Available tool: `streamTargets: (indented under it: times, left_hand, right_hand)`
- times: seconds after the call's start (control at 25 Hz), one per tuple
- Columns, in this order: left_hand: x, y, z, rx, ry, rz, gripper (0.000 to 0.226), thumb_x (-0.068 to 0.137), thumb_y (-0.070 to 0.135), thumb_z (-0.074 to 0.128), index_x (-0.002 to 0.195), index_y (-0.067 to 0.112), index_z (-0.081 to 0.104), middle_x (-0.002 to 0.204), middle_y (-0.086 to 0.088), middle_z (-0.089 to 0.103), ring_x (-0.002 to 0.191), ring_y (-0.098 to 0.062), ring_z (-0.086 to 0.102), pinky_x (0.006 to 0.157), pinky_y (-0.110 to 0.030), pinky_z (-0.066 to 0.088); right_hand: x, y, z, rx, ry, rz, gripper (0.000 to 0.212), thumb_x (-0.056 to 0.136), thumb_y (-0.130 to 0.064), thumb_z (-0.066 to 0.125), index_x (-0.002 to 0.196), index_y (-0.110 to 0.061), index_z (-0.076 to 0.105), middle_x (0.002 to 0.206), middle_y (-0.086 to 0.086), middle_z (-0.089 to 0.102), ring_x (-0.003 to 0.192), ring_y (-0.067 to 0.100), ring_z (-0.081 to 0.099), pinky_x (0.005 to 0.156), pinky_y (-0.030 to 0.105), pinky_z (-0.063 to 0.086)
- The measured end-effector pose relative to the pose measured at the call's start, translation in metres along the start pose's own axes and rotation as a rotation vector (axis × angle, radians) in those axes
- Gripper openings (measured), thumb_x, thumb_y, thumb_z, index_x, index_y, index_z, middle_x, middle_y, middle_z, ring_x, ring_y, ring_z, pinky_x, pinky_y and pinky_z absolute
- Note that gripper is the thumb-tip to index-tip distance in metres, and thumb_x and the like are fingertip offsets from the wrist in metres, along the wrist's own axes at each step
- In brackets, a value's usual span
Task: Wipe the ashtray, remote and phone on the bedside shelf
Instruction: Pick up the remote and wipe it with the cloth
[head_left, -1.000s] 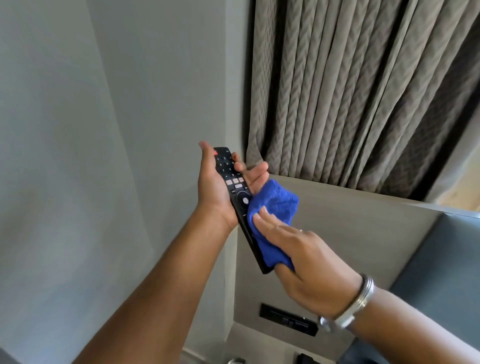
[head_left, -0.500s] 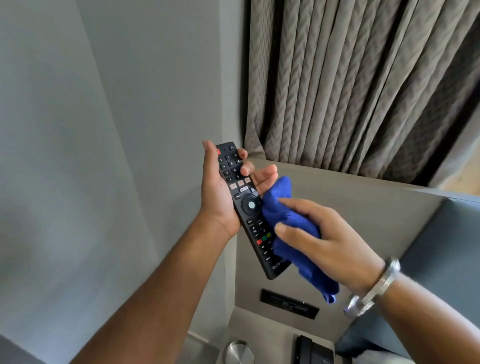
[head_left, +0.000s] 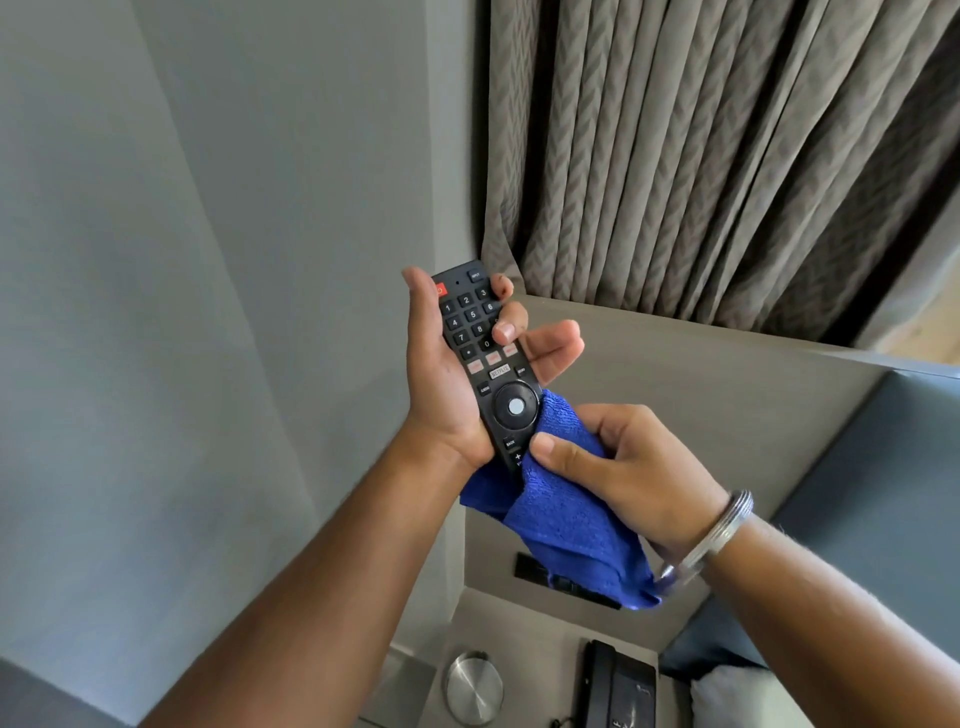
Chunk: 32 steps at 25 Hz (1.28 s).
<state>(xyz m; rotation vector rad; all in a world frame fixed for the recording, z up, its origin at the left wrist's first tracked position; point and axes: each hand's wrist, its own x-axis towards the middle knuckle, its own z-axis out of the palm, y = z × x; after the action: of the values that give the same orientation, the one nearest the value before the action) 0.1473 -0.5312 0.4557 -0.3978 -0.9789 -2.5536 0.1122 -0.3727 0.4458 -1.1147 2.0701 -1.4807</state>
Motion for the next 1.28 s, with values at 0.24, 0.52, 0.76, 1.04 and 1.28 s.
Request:
streamTargets:
  times: [0.24,0.52,0.76,1.04,1.28]
  left_hand:
    - [0.002,-0.003,-0.005,-0.088,0.026,-0.051,0.069,0.089,0.078,0.026,0.091,0.014,0.053,0.054,0.004,0.047,0.069,-0.026,0.072,0.075,-0.04,0.061]
    - [0.006,-0.006,-0.006,-0.041,0.008,-0.051,0.07,0.09,0.076,0.027,0.095,0.013,0.057,0.055,0.003,0.049,0.063,-0.024,0.07,0.074,-0.041,0.061]
    - [0.009,-0.013,-0.003,-0.035,-0.06,-0.094,0.07,0.087,0.077,0.031,0.097,0.012,0.056,0.057,0.003,0.051,0.073,-0.032,0.073,0.076,-0.045,0.06]
    - [0.004,-0.017,-0.01,-0.066,-0.026,-0.118,0.071,0.089,0.077,0.028,0.096,0.012,0.058,0.056,0.004,0.051,0.064,-0.025,0.072,0.071,-0.041,0.06]
    - [0.004,-0.013,-0.007,-0.024,-0.023,-0.127,0.072,0.088,0.077,0.029,0.097,0.012,0.058,0.056,0.003,0.048,0.055,-0.021,0.066,0.064,-0.036,0.057]
  right_hand:
    - [-0.002,0.006,0.007,0.031,0.135,0.052,0.063,0.085,-0.049,0.059,0.074,0.012,0.055,0.061,0.028,0.055,0.054,0.024,0.045,0.052,0.043,0.04]
    - [-0.008,0.004,-0.003,-0.05,0.088,-0.007,0.044,0.083,-0.045,0.066,0.074,-0.002,0.062,0.07,0.026,0.062,0.058,0.018,0.052,0.055,0.038,0.047]
    - [-0.006,0.001,-0.005,-0.259,0.192,-0.017,0.048,0.081,-0.038,0.071,0.064,0.005,0.061,0.062,0.029,0.057,0.048,0.017,0.043,0.046,0.029,0.038]
    - [-0.006,-0.001,-0.006,-0.211,0.121,0.115,0.041,0.088,-0.03,0.064,0.074,0.008,0.058,0.071,0.034,0.058,0.055,0.024,0.048,0.054,0.045,0.047]
    - [-0.009,-0.001,-0.008,-0.031,0.049,0.23,0.05,0.065,-0.033,0.058,0.078,0.014,0.045,0.069,0.017,0.047,0.065,0.028,0.041,0.06,0.043,0.032]
